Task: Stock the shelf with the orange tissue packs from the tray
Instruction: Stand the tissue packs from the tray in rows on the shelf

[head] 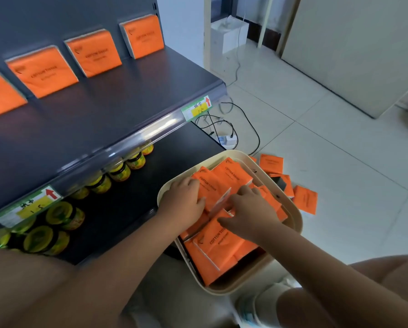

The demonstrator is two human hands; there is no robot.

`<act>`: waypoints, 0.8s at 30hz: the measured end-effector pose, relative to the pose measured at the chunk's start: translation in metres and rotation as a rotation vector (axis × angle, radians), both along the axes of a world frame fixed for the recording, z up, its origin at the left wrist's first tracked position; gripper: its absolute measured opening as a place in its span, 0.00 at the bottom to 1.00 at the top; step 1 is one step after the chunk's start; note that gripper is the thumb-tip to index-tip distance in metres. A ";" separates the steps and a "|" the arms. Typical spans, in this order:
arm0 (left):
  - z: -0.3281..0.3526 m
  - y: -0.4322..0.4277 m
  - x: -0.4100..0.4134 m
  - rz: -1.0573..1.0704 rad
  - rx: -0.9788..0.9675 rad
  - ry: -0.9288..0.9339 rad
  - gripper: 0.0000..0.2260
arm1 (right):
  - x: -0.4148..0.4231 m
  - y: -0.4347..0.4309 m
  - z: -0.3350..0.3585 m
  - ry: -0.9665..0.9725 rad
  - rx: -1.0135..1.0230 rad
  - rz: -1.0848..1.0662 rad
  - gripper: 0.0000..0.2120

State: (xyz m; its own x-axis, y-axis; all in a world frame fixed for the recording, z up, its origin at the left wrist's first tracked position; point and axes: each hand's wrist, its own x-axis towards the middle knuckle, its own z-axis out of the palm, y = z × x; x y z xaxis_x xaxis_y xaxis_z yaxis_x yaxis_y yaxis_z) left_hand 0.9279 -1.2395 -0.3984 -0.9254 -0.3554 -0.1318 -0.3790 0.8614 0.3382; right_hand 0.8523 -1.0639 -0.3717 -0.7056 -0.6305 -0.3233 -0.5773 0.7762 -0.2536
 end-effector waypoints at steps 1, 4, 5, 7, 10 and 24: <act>0.000 -0.001 -0.002 0.005 -0.002 -0.011 0.11 | 0.000 0.000 0.000 -0.004 0.025 0.021 0.24; 0.000 -0.004 -0.010 0.020 0.016 -0.077 0.25 | 0.002 0.000 0.000 0.017 0.088 0.054 0.30; 0.000 -0.005 -0.013 0.024 0.027 -0.104 0.30 | 0.003 0.001 -0.001 0.026 0.100 0.063 0.31; -0.002 -0.007 -0.017 0.033 0.050 -0.140 0.36 | 0.006 0.000 -0.004 0.027 0.110 0.076 0.32; -0.005 -0.009 -0.020 0.041 0.084 -0.119 0.35 | 0.011 -0.002 -0.007 -0.003 0.091 0.054 0.29; 0.002 -0.010 -0.017 0.234 0.284 -0.067 0.30 | 0.029 -0.007 -0.007 -0.163 0.002 -0.017 0.21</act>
